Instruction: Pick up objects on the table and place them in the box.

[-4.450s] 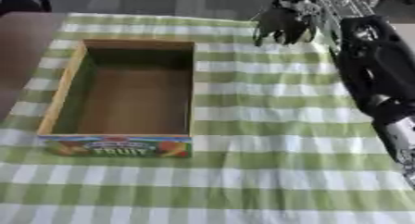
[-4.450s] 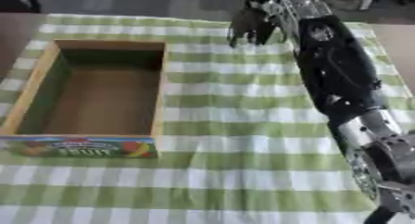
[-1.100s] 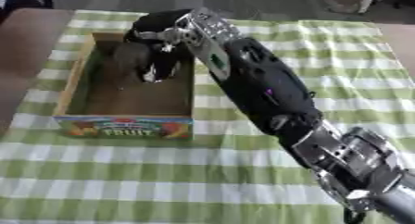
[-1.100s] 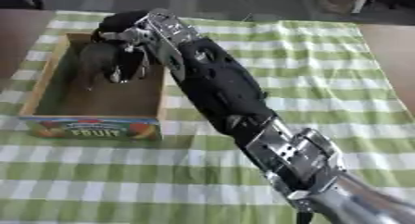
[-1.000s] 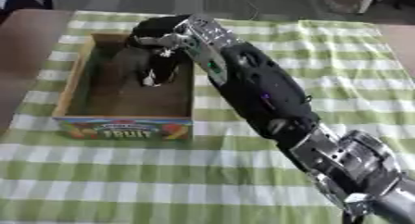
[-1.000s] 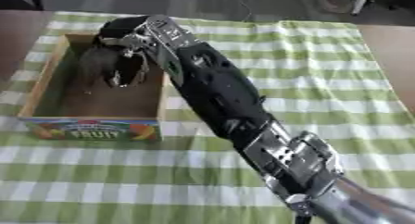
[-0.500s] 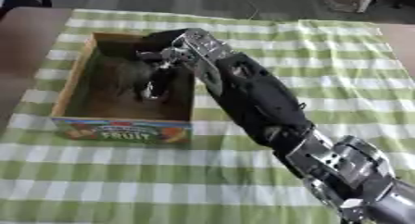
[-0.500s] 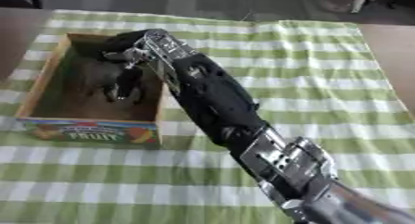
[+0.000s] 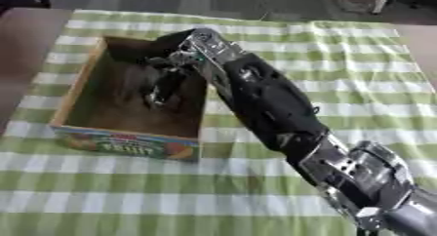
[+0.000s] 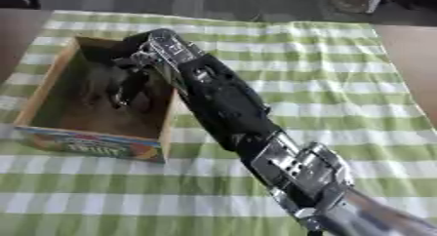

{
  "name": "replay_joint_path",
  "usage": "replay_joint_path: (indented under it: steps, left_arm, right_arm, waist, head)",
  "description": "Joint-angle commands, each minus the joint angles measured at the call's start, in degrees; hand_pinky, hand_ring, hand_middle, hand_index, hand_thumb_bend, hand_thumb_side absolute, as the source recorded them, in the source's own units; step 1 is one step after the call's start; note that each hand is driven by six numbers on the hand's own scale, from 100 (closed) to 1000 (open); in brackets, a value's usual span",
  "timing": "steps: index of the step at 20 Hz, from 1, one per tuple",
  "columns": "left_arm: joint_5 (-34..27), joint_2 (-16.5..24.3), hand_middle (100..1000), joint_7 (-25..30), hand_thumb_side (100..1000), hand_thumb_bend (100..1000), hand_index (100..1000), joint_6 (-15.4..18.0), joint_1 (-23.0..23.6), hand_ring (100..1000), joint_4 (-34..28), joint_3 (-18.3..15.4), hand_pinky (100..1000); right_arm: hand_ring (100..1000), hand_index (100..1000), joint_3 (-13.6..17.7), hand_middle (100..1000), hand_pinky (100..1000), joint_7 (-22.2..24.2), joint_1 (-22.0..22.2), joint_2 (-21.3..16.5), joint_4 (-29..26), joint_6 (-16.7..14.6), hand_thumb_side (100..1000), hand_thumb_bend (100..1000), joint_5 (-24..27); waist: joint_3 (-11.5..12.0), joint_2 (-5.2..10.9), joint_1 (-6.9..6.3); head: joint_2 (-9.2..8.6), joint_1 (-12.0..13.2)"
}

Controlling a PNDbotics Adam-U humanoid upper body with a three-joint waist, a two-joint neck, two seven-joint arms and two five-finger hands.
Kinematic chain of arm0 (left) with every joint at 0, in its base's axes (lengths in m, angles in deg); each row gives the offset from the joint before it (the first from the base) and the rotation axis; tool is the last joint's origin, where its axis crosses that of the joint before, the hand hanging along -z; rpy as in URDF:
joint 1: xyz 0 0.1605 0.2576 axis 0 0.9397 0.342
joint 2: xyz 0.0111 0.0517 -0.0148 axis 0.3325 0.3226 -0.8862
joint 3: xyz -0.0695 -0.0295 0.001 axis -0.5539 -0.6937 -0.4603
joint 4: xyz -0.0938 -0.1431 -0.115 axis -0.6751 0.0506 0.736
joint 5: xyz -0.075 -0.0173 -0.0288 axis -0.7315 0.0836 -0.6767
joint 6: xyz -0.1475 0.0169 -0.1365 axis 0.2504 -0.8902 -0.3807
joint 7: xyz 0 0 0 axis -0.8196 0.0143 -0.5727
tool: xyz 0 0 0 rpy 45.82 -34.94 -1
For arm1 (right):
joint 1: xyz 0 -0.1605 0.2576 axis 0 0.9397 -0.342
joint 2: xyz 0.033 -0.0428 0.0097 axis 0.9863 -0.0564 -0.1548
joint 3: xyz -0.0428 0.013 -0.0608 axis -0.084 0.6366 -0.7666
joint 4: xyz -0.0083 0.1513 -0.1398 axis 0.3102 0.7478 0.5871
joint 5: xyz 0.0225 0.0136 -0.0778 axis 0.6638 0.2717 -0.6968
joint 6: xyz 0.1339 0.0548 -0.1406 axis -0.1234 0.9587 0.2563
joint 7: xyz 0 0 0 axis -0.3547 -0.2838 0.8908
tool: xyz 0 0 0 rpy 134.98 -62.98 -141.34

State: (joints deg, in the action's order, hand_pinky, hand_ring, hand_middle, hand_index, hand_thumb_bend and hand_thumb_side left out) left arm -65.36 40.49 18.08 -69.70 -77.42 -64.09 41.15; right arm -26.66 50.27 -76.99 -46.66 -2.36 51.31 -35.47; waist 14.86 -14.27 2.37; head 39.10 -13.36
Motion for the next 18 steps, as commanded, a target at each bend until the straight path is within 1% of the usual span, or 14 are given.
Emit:
replay_joint_path:
  steps: [1,2,5,6,7,8,10,12,13,14,15,16,17,18]
  left_arm:
    - [-0.33,0.51,717,0.09,813,100,566,-0.10,-0.40,384,-0.93,0.13,348]
    - [-0.34,0.51,717,0.09,813,100,565,-0.10,-0.41,384,-0.93,0.13,348]
    - [-0.35,0.51,717,0.15,814,100,565,-0.09,-0.43,384,-0.91,0.15,348]
    - [-0.35,0.51,717,0.15,814,100,565,-0.09,-0.42,384,-0.90,0.13,349]
    - [-0.35,0.52,717,0.15,814,100,565,-0.11,-0.42,384,-0.90,0.12,348]
    - [-0.35,0.52,717,0.15,814,100,565,-0.12,-0.43,384,-0.91,0.12,348]
    - [-0.34,0.57,717,0.15,811,100,565,-0.16,-0.44,384,-0.93,0.10,348]
    - [-0.34,0.57,716,0.16,810,100,565,-0.21,-0.48,384,-0.95,0.10,348]
    - [-0.33,0.56,716,0.19,810,100,565,-0.24,-0.48,384,-0.95,0.12,348]
    - [-0.33,0.55,716,0.21,808,100,565,-0.25,-0.50,384,-0.96,0.11,348]
    - [-0.33,0.55,716,0.21,801,100,566,-0.25,-0.51,384,-0.98,0.10,348]
    - [-0.33,0.55,716,0.20,796,100,566,-0.23,-0.52,384,-0.99,0.08,348]
    - [-0.32,0.56,716,0.20,796,100,566,-0.22,-0.51,384,-0.99,0.06,348]
    - [-0.32,0.55,715,0.19,798,100,565,-0.20,-0.51,384,-1.00,0.04,348]
  right_arm:
    - [981,1000,-0.13,924,931,1.43,-1.16,-2.40,-2.91,-0.06,716,596,1.28]
    - [989,1000,-0.11,935,937,1.84,-1.20,-2.59,-3.22,0.06,698,650,1.64]
    - [1000,1000,0.07,967,950,3.25,-1.75,-2.92,-3.97,0.12,676,743,2.72]
    - [1000,1000,0.18,986,958,3.92,-2.04,-3.00,-4.17,0.00,680,795,3.15]
    - [1000,1000,0.26,993,962,4.75,-2.33,-3.07,-4.31,-0.19,690,821,3.67]
    - [1000,1000,0.35,996,963,5.60,-2.57,-3.17,-4.46,-0.34,693,833,4.16]
    - [1000,1000,0.34,1000,974,6.96,-2.94,-3.44,-4.96,-0.43,659,827,4.54]
    - [1000,1000,0.42,1000,990,8.28,-2.90,-3.28,-5.00,-0.64,563,750,5.80]
    - [1000,1000,0.40,1000,995,8.92,-2.85,-3.21,-4.95,-0.75,514,686,6.61]
    - [1000,1000,0.43,1000,997,9.33,-2.79,-3.16,-4.99,-0.80,507,572,7.58]
    - [1000,1000,0.43,1000,1000,9.65,-2.70,-3.08,-5.04,-0.94,407,267,8.70]
    - [1000,1000,0.40,1000,1000,10.02,-2.63,-3.07,-5.05,-1.16,330,148,9.99]
    - [1000,1000,0.36,1000,1000,10.29,-2.60,-3.10,-5.12,-1.36,289,100,11.18]
    - [1000,1000,0.30,1000,1000,10.48,-2.58,-3.18,-5.20,-1.47,305,122,12.17]
  waist:
    - [0.06,0.97,-0.34]
    - [0.06,0.95,-0.34]
    - [0.05,0.91,-0.33]
    - [0.04,0.92,-0.30]
    - [0.02,0.94,-0.27]
    - [-0.01,0.95,-0.24]
    - [-0.09,0.99,-0.18]
    - [-0.12,1.00,-0.12]
    - [-0.11,1.01,-0.11]
    - [-0.08,1.00,-0.10]
    - [-0.05,0.99,-0.10]
    - [-0.02,0.98,-0.11]
    - [-0.01,0.96,-0.12]
    - [-0.01,0.95,-0.10]
  head:
    - [-0.78,-0.22]
    - [-0.79,-0.23]
    - [-0.72,-0.23]
    - [-0.66,-0.24]
    - [-0.63,-0.24]
    - [-0.62,-0.24]
    - [-0.66,-0.25]
    - [-0.74,-0.29]
    - [-0.77,-0.28]
    - [-0.80,-0.27]
    - [-0.82,-0.27]
    - [-0.81,-0.25]
    - [-0.77,-0.25]
    - [-0.74,-0.28]
